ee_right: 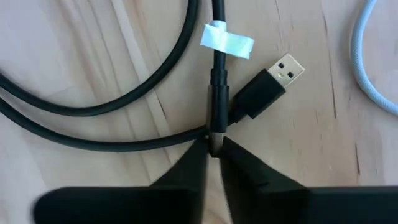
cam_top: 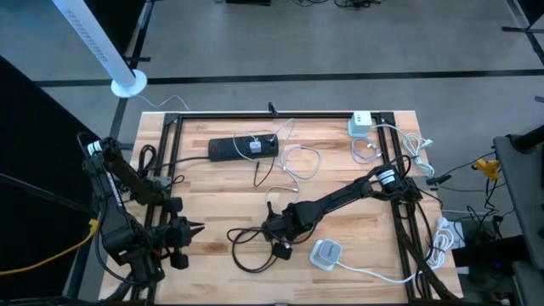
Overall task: Insert USB
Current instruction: Insert black charger cable into the bottom white outlet extension
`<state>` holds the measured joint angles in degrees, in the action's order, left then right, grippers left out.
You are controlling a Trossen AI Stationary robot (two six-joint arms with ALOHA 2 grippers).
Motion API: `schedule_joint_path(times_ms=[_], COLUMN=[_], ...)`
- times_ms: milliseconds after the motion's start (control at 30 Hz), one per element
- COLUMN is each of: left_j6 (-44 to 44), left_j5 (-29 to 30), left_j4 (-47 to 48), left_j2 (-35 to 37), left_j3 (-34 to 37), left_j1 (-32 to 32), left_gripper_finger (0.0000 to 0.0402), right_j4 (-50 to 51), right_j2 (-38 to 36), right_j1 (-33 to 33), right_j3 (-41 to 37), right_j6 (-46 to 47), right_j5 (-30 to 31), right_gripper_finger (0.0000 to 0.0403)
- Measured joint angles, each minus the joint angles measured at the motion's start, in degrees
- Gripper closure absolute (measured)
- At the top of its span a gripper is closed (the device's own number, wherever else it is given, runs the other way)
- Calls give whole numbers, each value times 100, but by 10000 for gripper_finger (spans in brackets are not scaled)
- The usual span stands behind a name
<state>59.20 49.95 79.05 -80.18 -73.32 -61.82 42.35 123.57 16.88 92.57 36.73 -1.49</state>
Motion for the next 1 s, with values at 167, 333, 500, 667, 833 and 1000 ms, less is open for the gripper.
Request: schedule_joint_path(times_ms=[167,333,500,667,833,1000], left_j6=[-4,-1,16,86,133,125], left_j5=[-2,-1,-1,5,60,159], left_j4=[0,-2,-17,-22,-28,-27], left_j2=[0,0,2,0,-1,-4], left_j3=[0,0,0,0,0,0], left_j1=[0,0,0,0,0,0], left_gripper_finger=[377,377,377,377,377,377], right_j4=[-124,-114,-114,-114,-118,-123], right_j2=[0,-37,-48,-50,-52,-55], right_j1=[-2,11,11,3,-20,-80], right_j3=[0,-1,-1,-1,-1,0], right_j6=[-7,-78,-461,-485,-481,-375], right_j5=[5,-1,6,6,8,0], right_gripper_finger=[398,386,340,294,280,310])
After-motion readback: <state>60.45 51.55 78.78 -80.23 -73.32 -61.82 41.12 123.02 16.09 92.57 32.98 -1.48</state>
